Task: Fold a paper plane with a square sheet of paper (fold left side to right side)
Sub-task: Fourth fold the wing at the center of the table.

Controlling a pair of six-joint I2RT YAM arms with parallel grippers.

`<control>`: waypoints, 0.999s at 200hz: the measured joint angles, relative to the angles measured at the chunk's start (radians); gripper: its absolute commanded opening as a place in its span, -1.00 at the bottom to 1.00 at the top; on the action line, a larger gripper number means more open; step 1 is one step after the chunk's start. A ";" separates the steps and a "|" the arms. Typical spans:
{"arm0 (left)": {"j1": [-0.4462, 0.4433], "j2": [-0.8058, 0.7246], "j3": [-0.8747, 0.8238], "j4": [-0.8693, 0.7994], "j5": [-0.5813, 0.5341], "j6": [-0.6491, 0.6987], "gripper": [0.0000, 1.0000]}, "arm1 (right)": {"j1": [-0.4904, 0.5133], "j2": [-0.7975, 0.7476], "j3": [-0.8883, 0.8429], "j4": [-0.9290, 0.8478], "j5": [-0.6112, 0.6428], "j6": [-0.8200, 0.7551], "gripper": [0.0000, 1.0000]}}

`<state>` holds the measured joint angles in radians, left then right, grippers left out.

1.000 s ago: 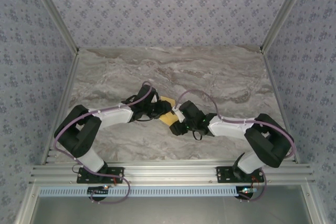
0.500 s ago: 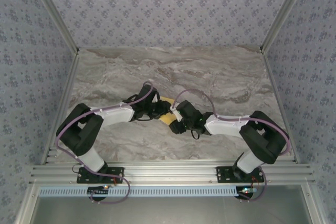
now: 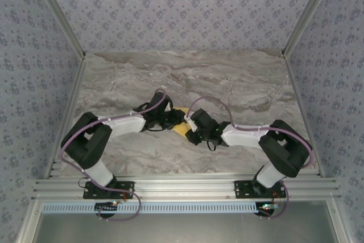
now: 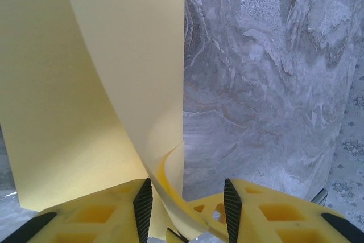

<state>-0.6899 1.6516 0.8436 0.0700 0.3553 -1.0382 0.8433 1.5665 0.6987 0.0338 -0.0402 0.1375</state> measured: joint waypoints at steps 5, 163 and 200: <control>0.000 0.000 0.000 -0.002 0.000 0.000 -0.15 | 0.000 0.000 0.000 0.000 0.000 0.000 -0.67; 0.048 -0.184 -0.121 -0.069 -0.058 0.012 -0.23 | -0.093 0.007 -0.024 0.055 -0.240 0.105 -0.84; 0.048 -0.119 -0.121 -0.032 -0.040 0.008 -0.24 | -0.116 0.015 -0.037 0.081 -0.292 0.131 -0.85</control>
<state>-0.6418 1.5322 0.7231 0.0380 0.3149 -1.0306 0.7273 1.5814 0.6613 0.1146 -0.3321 0.2687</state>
